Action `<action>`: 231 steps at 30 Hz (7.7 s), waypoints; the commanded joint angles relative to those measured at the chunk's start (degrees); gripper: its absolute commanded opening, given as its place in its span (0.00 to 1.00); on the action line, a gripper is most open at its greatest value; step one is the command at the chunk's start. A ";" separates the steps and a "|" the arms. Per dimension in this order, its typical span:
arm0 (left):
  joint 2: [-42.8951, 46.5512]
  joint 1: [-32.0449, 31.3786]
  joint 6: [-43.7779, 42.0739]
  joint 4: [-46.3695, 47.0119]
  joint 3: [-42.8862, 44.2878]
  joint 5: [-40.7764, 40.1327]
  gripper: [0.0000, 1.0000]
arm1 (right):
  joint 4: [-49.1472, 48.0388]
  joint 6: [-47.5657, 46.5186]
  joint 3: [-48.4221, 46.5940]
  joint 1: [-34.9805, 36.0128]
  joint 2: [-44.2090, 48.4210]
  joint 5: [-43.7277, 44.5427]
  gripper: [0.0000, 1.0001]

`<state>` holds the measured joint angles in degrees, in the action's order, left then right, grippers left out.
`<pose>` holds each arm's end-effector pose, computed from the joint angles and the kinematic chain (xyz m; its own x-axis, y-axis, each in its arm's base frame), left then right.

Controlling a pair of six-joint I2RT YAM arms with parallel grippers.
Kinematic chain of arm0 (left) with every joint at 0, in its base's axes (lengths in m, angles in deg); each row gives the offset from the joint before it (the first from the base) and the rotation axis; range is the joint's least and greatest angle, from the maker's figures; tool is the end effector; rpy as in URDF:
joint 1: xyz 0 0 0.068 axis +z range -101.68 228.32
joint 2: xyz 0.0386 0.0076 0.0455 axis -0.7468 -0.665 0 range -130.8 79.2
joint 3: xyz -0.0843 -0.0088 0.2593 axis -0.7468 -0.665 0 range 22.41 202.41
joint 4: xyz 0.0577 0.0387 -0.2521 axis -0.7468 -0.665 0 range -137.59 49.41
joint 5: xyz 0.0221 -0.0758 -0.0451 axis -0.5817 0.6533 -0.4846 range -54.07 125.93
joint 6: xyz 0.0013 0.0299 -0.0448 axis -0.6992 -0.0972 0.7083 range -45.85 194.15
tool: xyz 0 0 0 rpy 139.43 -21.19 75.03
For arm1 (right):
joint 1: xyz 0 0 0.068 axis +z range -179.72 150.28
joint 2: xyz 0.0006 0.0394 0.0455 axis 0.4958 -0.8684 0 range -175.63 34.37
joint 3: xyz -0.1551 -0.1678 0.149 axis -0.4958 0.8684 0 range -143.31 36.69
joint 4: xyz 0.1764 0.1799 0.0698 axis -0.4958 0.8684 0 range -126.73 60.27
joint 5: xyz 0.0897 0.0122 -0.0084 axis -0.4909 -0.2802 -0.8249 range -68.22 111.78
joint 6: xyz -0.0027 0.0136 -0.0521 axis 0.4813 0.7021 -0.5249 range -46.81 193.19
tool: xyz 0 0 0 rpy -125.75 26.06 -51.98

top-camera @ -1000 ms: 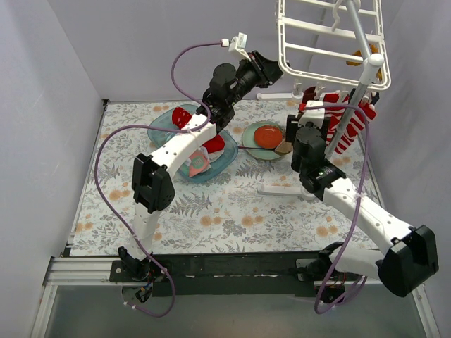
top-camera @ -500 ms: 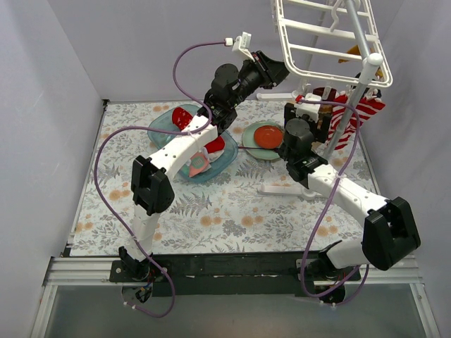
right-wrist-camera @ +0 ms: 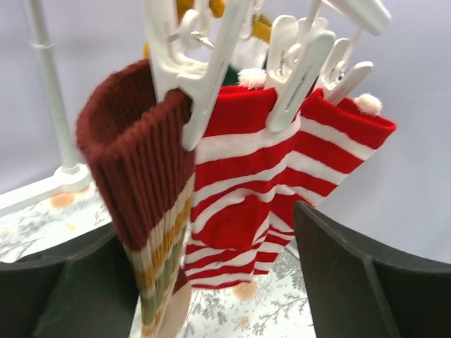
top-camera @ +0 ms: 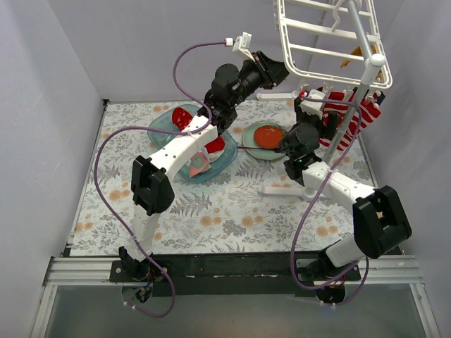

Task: Remove the socks clipped to the hanger
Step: Remove the sock from the hanger.

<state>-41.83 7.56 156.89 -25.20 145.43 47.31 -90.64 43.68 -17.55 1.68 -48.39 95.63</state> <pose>0.3762 -0.3335 0.4408 -0.7478 -0.6393 -0.1791 0.3234 -0.1152 -0.9392 0.2793 0.1304 0.3470 0.0248 -0.1454 -0.9891 0.6987 0.7102 -0.0869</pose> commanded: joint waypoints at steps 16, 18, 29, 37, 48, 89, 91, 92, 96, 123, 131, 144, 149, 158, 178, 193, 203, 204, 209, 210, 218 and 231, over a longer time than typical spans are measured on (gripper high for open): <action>4.93 -0.29 0.32 0.42 0.38 0.75 0.01 | 42.54 23.10 -9.56 -3.62 9.10 -24.34 0.01; 4.93 -0.29 0.32 0.51 0.03 1.19 0.06 | 46.68 25.46 -10.88 -3.62 9.98 -29.69 0.01; 7.04 -0.29 0.23 1.74 -4.80 2.95 0.32 | 61.54 28.73 -12.64 -3.62 17.89 -52.30 0.01; 9.76 -0.29 0.58 2.62 -8.32 4.88 0.61 | 71.83 28.73 -21.60 -3.62 16.76 -60.04 0.01; 22.13 -0.20 -2.14 4.72 -25.01 2.95 0.74 | 77.38 30.38 -30.48 -3.62 12.28 -60.83 0.01; 23.93 -13.56 -14.45 -0.19 -41.82 -26.82 0.86 | 89.33 46.04 -50.18 -3.62 -2.14 -68.13 0.01; 22.69 -13.83 -14.54 -1.16 -40.32 -28.42 0.86 | 89.16 46.48 -50.00 -3.62 -2.23 -67.78 0.01; 21.55 -14.00 -14.62 -1.42 -39.79 -29.21 0.86 | 89.07 46.65 -50.00 -3.62 -2.23 -67.61 0.01; 20.31 -14.70 -15.24 -1.08 -38.73 -34.65 0.79 | 88.54 46.83 -49.21 -3.62 -1.79 -67.08 0.01; 26.81 -14.00 -15.68 3.24 -45.94 -11.48 0.00 | 68.59 39.98 -20.65 -3.71 18.32 -61.19 0.63; 26.11 -12.95 -13.22 1.39 -45.15 -6.81 0.00 | 65.86 41.29 -15.63 -3.71 26.33 -56.89 0.88; 25.15 -12.95 -12.95 -0.37 -42.96 -6.28 0.00 | 72.89 44.28 -29.78 -3.71 20.89 -44.75 0.86; 24.97 -12.86 -12.69 -1.69 -42.34 -6.63 0.00 | 77.63 45.42 -37.33 -4.06 16.51 -43.52 0.85; 25.41 -12.51 -12.34 -2.57 -42.51 -6.81 0.00 | 86.34 47.27 -46.13 -4.85 11.22 -42.91 0.74; 25.06 -11.63 -12.95 -0.63 -43.57 -5.31 0.00 | 81.34 52.28 -40.07 -4.68 9.81 -37.55 0.58; 23.39 -11.72 -14.80 -1.42 -41.81 -4.87 0.00 | 74.49 48.42 -39.55 -2.04 5.86 -27.44 0.58; 22.16 -12.95 -16.91 -3.53 -40.05 -6.89 0.00 | 69.91 44.20 -38.67 0.68 3.84 -21.29 0.59; 22.16 -13.12 -17.08 -3.88 -39.88 -7.16 0.00 | 69.47 44.02 -38.49 0.77 3.84 -20.94 0.59; 22.51 -13.48 -17.26 -4.67 -40.23 -9.00 0.00 | 68.85 42.79 -38.31 0.77 2.96 -19.36 0.59; 22.77 -13.56 -17.35 -4.76 -40.32 -9.44 0.00 | 69.11 42.79 -38.48 0.77 2.87 -19.18 0.59; 23.65 -14.09 -17.61 -4.68 -41.19 -12.69 0.00 | 67.62 42.18 -37.34 0.77 2.17 -18.03 0.57; 24.09 -14.35 -18.23 -4.68 -41.98 -13.92 0.00 | 64.72 39.54 -37.17 0.77 1.46 -17.07 0.11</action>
<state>-20.02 -6.29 139.90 -29.87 103.14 34.94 -22.05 83.91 -54.88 2.18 -46.71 77.09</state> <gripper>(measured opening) 0.034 0.247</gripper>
